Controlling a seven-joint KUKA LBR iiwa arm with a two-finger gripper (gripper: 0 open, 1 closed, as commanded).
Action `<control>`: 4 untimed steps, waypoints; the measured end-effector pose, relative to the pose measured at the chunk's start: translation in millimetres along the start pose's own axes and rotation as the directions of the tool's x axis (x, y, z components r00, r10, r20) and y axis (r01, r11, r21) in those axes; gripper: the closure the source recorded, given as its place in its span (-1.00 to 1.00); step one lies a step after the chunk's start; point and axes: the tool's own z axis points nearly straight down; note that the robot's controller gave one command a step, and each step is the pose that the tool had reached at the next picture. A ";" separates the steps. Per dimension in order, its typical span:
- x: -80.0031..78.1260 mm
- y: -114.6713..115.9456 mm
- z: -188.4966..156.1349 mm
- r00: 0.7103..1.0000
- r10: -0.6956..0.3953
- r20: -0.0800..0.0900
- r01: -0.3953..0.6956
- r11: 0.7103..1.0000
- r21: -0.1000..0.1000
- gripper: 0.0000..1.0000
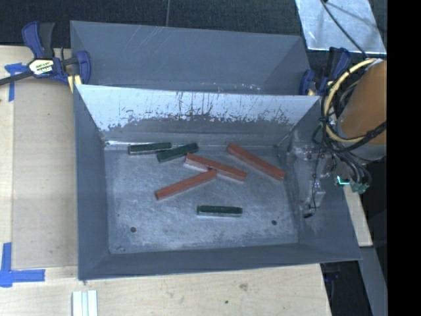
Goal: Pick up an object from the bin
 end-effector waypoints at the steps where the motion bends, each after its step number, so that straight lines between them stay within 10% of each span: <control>1: -1.1 0.4 -1.1 1.000 -0.003 0.003 0.003 1.000 0.000 1.00; 2: -1.1 0.6 -1.1 1.000 -0.004 0.003 0.004 1.000 0.000 -1.00; 3: -85.9 36.2 67.6 0.990 0.141 0.002 -0.141 0.990 -0.002 -1.00; 4: -81.1 61.9 108.4 1.000 0.008 0.002 -0.008 1.000 0.000 -1.00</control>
Offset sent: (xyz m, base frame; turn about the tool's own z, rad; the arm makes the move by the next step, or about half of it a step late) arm 0.0000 0.0000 0.0000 0.0000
